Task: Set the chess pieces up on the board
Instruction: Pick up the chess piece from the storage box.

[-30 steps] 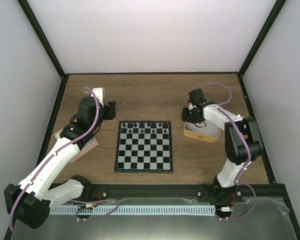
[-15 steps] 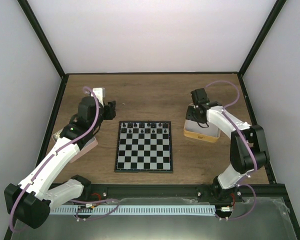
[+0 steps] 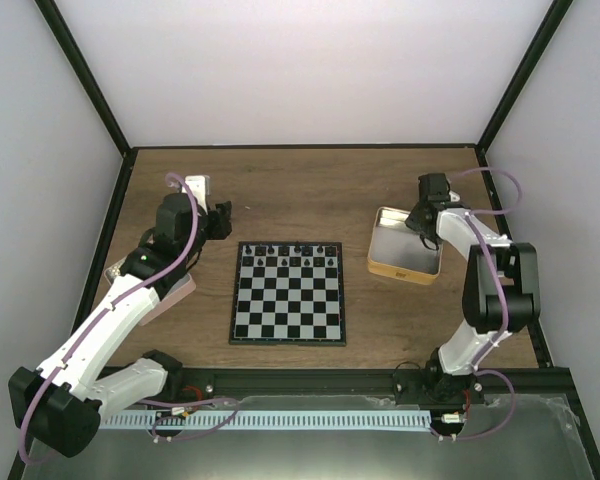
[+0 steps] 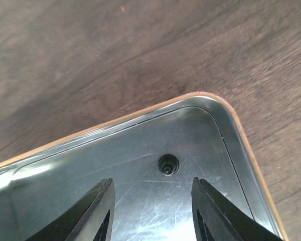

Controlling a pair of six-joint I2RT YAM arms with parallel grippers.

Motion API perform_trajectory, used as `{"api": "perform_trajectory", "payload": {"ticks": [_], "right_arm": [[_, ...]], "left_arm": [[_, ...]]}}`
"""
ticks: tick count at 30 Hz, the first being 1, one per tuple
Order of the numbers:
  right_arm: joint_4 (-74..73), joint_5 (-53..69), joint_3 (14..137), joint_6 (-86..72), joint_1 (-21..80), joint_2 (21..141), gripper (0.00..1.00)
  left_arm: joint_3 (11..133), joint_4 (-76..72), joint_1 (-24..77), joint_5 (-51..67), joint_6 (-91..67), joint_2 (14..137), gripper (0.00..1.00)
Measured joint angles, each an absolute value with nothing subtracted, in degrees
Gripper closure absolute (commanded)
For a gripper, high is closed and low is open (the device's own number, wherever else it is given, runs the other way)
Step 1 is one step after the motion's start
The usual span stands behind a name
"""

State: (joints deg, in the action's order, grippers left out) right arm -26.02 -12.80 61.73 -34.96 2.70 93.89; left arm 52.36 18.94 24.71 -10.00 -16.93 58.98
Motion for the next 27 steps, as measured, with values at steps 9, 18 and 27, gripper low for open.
{"api": "perform_trajectory", "payload": {"ticks": [9, 18, 27], "right_arm": [[-25.1, -11.7, 62.2, -33.1, 1.8, 101.3, 0.7], [-24.4, -13.0, 63.4, -31.9, 1.6, 104.2, 0.92], [-25.8, -14.0, 63.8, -31.5, 1.7, 102.6, 0.98]], "left_arm": [[52.4, 18.9, 24.7, -10.0, -16.9, 59.0, 0.41], [52.4, 18.9, 24.7, -10.0, -16.9, 59.0, 0.42], [52.4, 18.9, 24.7, -10.0, -16.9, 59.0, 0.42]]}}
